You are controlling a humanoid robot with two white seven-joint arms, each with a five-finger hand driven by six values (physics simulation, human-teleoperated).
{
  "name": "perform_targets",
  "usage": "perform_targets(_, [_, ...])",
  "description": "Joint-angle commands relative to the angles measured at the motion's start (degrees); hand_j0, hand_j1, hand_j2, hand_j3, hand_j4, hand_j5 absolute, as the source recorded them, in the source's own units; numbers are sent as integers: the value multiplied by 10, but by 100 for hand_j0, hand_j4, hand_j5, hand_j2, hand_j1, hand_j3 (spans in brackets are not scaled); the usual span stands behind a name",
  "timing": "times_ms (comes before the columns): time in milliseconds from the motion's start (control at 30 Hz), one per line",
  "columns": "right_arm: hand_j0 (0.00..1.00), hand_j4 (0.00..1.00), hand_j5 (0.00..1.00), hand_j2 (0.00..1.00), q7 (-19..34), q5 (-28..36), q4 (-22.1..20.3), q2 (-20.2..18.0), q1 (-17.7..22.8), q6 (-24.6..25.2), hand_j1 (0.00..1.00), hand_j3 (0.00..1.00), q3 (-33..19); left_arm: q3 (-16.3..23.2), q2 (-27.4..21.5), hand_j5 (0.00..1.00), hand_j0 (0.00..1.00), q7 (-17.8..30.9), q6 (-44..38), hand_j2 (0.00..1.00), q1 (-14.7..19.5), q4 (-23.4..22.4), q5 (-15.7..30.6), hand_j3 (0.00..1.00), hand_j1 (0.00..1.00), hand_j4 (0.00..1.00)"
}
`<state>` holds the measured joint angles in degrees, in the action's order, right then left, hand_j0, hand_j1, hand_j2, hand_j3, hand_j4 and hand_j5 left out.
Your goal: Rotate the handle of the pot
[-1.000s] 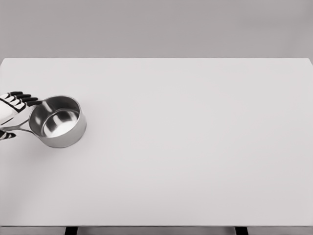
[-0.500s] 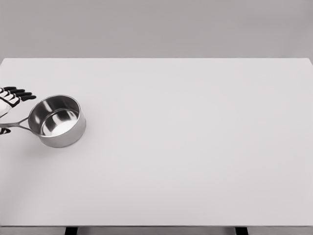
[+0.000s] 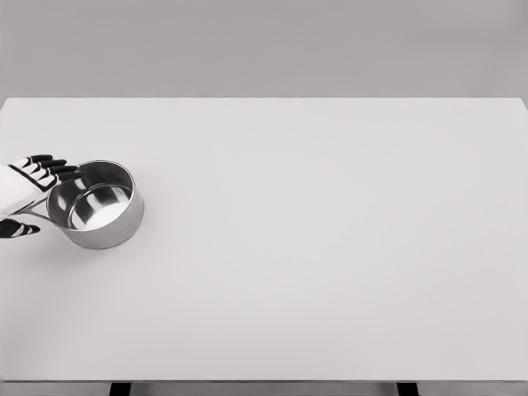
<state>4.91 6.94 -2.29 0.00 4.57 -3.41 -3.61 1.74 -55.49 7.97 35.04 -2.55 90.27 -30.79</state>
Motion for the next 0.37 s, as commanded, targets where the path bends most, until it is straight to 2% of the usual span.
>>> perform_targets(0, [100, 100, 100, 100, 0, 0, 0, 0, 0, 0, 100, 100, 0, 0, 0, 100, 100, -1, 0, 100, 0, 31, 6, 100, 100, 100])
perform_targets(333, [100, 100, 100, 100, 0, 0, 0, 0, 0, 0, 100, 100, 0, -1, 0, 100, 100, -2, 0, 100, -3, 48, 8, 100, 100, 100])
